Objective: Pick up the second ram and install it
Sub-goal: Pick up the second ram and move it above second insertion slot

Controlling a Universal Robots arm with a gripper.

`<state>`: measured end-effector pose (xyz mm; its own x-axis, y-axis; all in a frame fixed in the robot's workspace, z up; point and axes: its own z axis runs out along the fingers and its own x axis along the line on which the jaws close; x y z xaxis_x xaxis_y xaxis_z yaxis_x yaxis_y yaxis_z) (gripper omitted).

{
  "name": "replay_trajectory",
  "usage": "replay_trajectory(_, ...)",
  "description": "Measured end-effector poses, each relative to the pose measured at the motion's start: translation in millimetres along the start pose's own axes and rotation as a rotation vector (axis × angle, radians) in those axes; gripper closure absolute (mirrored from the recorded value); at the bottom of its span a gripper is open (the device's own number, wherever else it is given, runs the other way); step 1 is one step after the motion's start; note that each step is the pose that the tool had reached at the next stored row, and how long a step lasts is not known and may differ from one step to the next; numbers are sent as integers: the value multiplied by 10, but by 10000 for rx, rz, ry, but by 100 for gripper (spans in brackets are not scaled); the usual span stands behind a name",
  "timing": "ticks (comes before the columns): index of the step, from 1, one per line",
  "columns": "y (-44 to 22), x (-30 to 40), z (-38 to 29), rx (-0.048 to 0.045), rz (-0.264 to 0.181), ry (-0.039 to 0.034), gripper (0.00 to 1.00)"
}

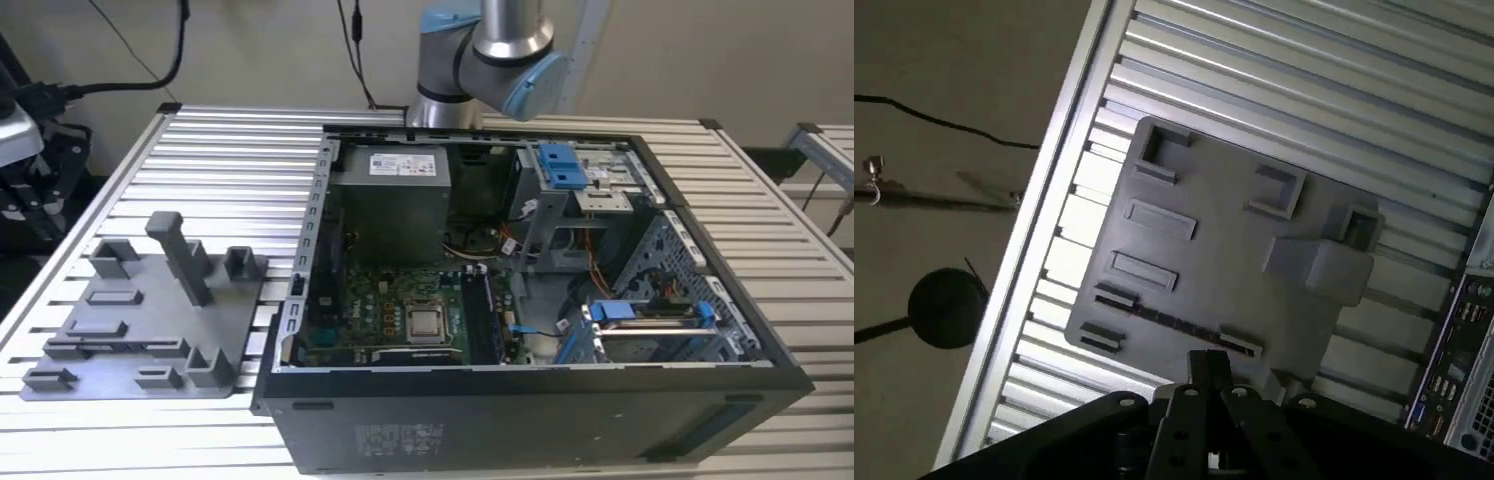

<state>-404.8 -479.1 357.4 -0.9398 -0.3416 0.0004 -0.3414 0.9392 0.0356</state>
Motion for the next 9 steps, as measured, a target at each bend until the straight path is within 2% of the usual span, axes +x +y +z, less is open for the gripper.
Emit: replay_trajectory(9, 12, 27, 3, 109, -1159, 78, 89)
